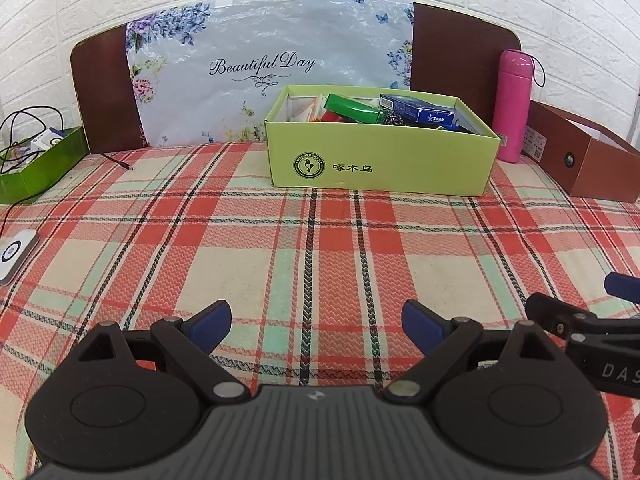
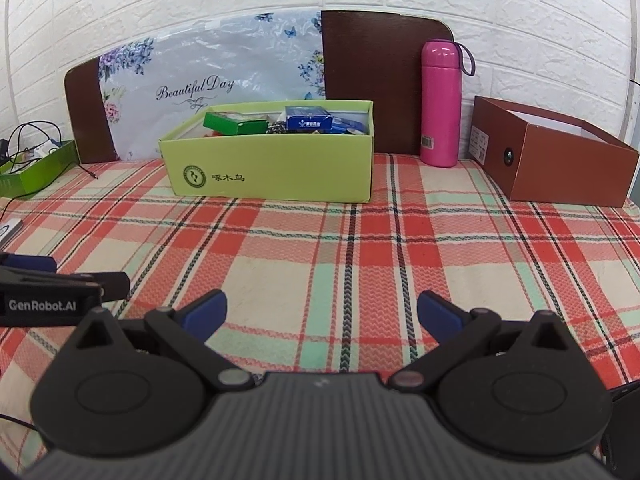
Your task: Organize objects
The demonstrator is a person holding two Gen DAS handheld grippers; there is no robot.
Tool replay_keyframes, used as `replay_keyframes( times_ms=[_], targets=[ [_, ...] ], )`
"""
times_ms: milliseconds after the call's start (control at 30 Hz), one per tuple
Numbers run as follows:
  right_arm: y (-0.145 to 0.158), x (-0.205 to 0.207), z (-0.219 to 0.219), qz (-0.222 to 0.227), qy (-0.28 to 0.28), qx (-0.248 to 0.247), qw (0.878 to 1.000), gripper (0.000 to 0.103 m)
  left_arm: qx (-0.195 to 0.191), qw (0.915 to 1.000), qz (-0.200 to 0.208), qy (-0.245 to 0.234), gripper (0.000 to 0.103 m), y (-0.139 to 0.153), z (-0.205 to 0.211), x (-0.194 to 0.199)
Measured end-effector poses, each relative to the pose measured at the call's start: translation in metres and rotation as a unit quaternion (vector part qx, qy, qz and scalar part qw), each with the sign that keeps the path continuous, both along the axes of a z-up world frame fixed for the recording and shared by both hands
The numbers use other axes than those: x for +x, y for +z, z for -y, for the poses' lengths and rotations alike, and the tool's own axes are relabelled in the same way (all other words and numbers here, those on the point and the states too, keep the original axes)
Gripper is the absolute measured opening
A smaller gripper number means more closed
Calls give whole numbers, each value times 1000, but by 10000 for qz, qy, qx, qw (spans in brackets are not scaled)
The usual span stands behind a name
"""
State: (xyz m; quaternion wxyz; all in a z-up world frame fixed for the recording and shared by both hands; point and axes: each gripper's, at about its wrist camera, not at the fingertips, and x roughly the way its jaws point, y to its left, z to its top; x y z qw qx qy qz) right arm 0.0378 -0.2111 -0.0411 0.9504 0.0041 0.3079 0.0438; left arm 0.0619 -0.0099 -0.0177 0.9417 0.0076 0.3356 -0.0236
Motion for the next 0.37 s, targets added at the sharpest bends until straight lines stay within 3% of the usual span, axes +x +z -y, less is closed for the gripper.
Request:
replay_keyframes(
  times_ms=[367],
  targets=[
    [0,-1,1,1,5,7,10000,103,5,9999,95,-72,96,5,2,-8]
  ],
)
